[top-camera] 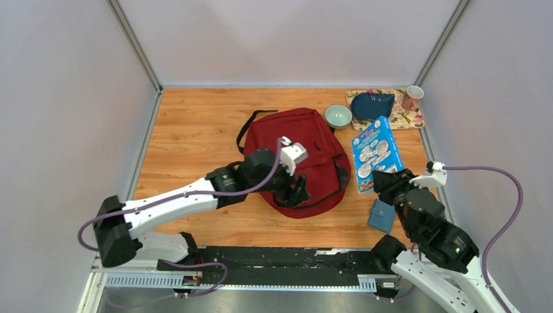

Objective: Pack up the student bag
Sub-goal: Place the book in the student bag.

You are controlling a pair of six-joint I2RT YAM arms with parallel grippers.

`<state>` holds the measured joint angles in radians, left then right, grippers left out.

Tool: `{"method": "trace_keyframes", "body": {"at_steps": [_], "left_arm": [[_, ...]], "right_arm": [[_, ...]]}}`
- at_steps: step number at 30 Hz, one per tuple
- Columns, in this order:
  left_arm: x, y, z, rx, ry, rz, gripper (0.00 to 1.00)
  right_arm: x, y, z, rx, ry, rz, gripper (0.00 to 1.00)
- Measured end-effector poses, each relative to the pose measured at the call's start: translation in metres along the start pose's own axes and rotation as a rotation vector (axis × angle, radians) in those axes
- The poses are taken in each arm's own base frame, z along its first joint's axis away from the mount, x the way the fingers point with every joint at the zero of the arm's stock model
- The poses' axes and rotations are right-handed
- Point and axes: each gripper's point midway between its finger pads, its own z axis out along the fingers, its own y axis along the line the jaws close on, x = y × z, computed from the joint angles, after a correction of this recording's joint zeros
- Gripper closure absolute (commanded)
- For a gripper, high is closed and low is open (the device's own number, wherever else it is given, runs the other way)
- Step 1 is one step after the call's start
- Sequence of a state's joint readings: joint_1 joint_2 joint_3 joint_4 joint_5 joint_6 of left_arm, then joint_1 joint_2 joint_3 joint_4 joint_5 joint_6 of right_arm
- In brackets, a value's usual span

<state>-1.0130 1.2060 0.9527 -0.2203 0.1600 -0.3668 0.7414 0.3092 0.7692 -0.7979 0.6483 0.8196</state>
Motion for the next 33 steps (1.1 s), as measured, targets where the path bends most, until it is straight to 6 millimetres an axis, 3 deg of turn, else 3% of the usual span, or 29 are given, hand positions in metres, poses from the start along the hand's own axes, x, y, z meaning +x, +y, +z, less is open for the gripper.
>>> {"method": "trace_keyframes", "body": {"at_steps": [5, 10, 15, 21, 30, 33], "left_arm": [[0.004, -0.025, 0.043, 0.04, 0.084, 0.139, 0.2], [0.02, -0.023, 0.071, 0.039, 0.162, 0.193, 0.23], [0.039, -0.014, 0.085, 0.023, 0.231, 0.213, 0.34], [0.041, -0.011, 0.099, 0.018, 0.262, 0.231, 0.46], [0.053, -0.008, 0.105, 0.018, 0.297, 0.234, 0.59], [0.057, -0.008, 0.107, 0.025, 0.31, 0.232, 0.69]], "right_arm": [[-0.002, -0.015, -0.007, 0.035, -0.009, -0.022, 1.0], [-0.003, -0.027, -0.015, 0.048, -0.014, -0.021, 1.0], [-0.004, -0.032, -0.021, 0.045, -0.018, 0.0, 1.0], [-0.001, -0.035, -0.023, 0.051, -0.007, 0.008, 1.0], [0.002, -0.035, -0.023, 0.048, 0.01, 0.016, 1.0], [0.003, -0.035, -0.023, 0.049, 0.011, 0.018, 1.0]]}}
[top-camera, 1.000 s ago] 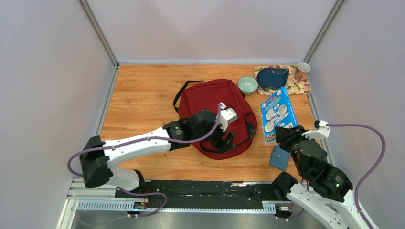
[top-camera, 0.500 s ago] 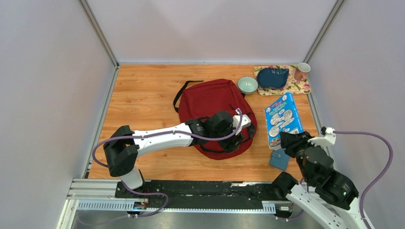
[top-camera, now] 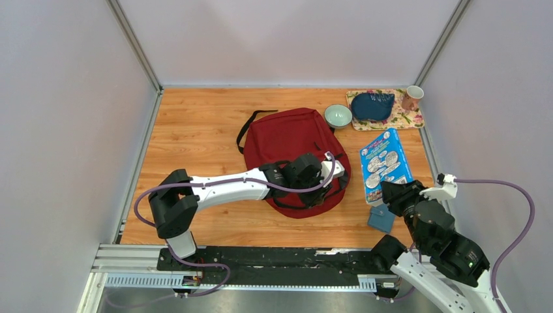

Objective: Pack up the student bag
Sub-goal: Place the book in the student bag.

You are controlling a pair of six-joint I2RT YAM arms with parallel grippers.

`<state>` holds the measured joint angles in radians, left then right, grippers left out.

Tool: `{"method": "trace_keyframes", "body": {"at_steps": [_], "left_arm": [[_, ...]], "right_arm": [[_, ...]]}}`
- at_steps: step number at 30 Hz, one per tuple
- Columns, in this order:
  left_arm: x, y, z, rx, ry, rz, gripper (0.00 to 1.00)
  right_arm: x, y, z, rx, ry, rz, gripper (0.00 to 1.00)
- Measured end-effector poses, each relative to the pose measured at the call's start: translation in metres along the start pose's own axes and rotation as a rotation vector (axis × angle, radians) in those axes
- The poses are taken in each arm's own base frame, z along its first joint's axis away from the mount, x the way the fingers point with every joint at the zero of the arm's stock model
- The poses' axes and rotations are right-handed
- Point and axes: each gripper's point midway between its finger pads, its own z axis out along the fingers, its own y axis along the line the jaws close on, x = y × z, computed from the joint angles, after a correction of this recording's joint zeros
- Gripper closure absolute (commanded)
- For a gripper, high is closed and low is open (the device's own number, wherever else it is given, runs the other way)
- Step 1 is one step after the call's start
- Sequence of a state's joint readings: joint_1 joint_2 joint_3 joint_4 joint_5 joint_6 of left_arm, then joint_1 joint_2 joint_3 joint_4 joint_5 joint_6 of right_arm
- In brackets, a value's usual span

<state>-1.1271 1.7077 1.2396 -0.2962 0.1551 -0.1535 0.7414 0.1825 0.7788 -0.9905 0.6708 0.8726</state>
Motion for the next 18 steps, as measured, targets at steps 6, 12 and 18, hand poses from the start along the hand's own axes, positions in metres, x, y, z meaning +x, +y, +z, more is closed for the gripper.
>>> {"method": "trace_keyframes", "body": {"at_steps": [6, 12, 18], "left_arm": [[0.002, -0.001, 0.003, 0.006, 0.012, -0.005, 1.0], [0.0, 0.003, 0.002, -0.018, 0.01, -0.007, 1.0], [-0.011, 0.021, -0.011, -0.14, -0.01, -0.005, 1.0]], "right_arm": [[0.001, 0.001, 0.0, -0.002, 0.003, 0.003, 1.0], [0.001, 0.001, 0.0, -0.007, 0.008, 0.003, 1.0], [0.003, 0.002, -0.001, -0.011, 0.018, 0.0, 1.0]]}}
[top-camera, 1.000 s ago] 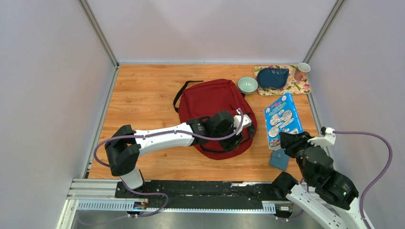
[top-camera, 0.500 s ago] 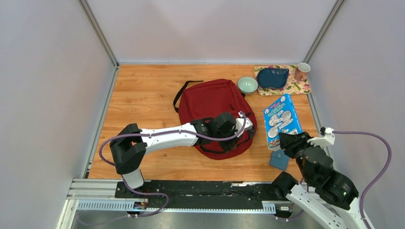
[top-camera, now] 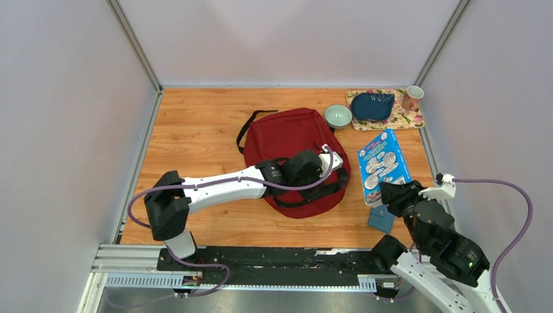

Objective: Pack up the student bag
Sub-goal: Place the book in the student bag.

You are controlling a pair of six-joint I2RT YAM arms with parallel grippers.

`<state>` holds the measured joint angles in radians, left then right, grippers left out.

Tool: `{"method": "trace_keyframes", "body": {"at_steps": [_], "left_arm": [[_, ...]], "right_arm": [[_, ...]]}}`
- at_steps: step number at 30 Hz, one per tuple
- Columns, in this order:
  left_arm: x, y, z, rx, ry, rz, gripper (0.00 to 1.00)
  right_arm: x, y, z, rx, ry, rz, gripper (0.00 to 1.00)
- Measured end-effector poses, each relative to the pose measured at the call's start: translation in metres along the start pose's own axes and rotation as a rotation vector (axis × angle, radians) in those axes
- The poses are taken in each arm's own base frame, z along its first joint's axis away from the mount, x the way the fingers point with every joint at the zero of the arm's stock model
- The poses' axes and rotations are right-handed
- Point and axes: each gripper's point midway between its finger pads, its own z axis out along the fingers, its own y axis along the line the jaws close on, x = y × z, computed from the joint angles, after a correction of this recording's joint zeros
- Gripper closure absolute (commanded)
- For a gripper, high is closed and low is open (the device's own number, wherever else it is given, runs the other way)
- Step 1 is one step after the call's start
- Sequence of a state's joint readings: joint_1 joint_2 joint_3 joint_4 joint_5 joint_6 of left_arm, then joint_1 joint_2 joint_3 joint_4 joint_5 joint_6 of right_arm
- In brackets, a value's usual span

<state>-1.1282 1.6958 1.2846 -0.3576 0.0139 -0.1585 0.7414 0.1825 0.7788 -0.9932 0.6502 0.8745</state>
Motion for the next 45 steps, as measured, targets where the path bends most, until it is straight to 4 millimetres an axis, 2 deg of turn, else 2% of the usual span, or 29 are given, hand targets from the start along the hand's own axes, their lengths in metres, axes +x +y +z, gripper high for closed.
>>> {"method": "trace_keyframes", "body": {"at_steps": [4, 8, 10, 13, 21, 27, 30, 35, 40, 45], "left_arm": [[-0.034, 0.022, -0.032, -0.115, -0.11, -0.011, 1.0], [-0.076, 0.044, -0.084, -0.23, -0.281, -0.035, 1.0], [-0.091, 0.053, -0.107, -0.276, -0.352, -0.052, 1.0], [-0.102, 0.059, -0.123, -0.311, -0.412, -0.067, 1.0], [-0.086, 0.065, -0.119, -0.338, -0.42, -0.08, 1.0], [-0.09, 0.064, -0.119, -0.333, -0.437, -0.1, 1.0], [-0.091, 0.062, -0.119, -0.323, -0.444, -0.121, 1.0], [-0.093, 0.057, -0.118, -0.292, -0.453, -0.144, 1.0], [-0.089, 0.051, -0.114, -0.258, -0.455, -0.143, 1.0], [-0.09, 0.047, -0.118, -0.237, -0.467, -0.14, 1.0]], "right_arm": [[0.004, 0.0, 0.0, 0.0, 0.018, -0.012, 1.0], [0.01, 0.004, -0.001, -0.023, 0.051, -0.009, 1.0], [0.014, 0.005, -0.004, -0.037, 0.075, 0.011, 1.0], [0.022, 0.005, -0.012, -0.064, 0.121, 0.058, 1.0], [0.055, 0.014, -0.039, -0.135, 0.33, 0.211, 1.0], [0.076, 0.027, -0.053, -0.184, 0.477, 0.262, 1.0], [0.093, 0.026, -0.046, -0.166, 0.522, 0.259, 1.0], [0.13, 0.027, -0.021, -0.145, 0.583, 0.28, 1.0], [0.15, 0.049, 0.007, -0.166, 0.61, 0.314, 1.0], [0.151, 0.083, 0.026, -0.224, 0.635, 0.372, 1.0]]}}
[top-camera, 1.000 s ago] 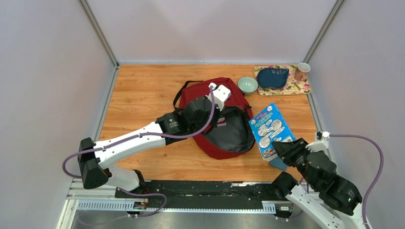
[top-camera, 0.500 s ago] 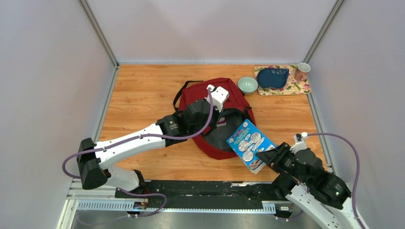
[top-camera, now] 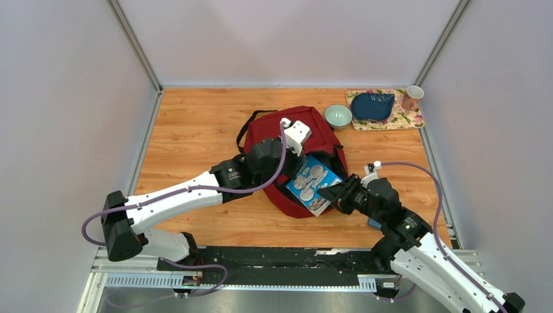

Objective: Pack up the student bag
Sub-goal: Place the book in the student bag.

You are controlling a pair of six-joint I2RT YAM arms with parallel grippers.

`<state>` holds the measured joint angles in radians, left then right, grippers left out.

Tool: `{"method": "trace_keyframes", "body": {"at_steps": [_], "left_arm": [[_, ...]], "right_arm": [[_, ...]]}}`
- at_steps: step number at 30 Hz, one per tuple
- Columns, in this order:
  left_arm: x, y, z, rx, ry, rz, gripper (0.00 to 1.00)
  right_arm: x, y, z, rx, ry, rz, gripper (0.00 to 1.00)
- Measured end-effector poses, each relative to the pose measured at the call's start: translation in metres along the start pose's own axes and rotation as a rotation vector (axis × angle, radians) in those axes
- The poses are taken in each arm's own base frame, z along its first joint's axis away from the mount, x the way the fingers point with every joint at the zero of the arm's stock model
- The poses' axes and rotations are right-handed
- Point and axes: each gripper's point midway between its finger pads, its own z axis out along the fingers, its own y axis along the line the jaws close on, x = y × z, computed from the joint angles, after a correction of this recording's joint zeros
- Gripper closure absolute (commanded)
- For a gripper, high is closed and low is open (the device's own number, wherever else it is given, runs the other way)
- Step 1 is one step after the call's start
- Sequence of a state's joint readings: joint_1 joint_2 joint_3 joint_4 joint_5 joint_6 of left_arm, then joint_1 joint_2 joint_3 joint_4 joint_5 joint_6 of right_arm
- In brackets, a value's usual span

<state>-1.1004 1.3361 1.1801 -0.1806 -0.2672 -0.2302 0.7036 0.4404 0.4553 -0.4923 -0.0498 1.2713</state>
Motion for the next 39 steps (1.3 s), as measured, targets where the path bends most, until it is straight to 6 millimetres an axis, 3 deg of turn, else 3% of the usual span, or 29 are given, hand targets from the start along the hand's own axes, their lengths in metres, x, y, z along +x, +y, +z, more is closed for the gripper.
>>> {"method": "trace_keyframes", "body": {"at_steps": [3, 8, 20, 34, 39], "left_arm": [[-0.002, 0.0, -0.004, 0.008, -0.015, -0.004, 1.0], [-0.009, -0.001, -0.01, 0.016, -0.041, -0.006, 1.0], [-0.012, -0.004, -0.016, 0.04, -0.068, -0.008, 1.0], [-0.013, -0.01, -0.017, 0.061, -0.075, -0.008, 1.0], [-0.013, -0.01, -0.017, 0.061, -0.075, -0.01, 1.0]], "right_arm": [[-0.004, 0.013, 0.015, -0.055, 0.012, 0.069, 1.0], [-0.004, 0.009, 0.032, -0.07, 0.031, 0.172, 1.0], [-0.013, 0.017, 0.035, -0.148, -0.006, 0.313, 1.0], [-0.029, 0.007, 0.063, -0.104, -0.08, 0.435, 1.0], [-0.034, 0.002, 0.083, -0.085, -0.095, 0.48, 1.0]]}}
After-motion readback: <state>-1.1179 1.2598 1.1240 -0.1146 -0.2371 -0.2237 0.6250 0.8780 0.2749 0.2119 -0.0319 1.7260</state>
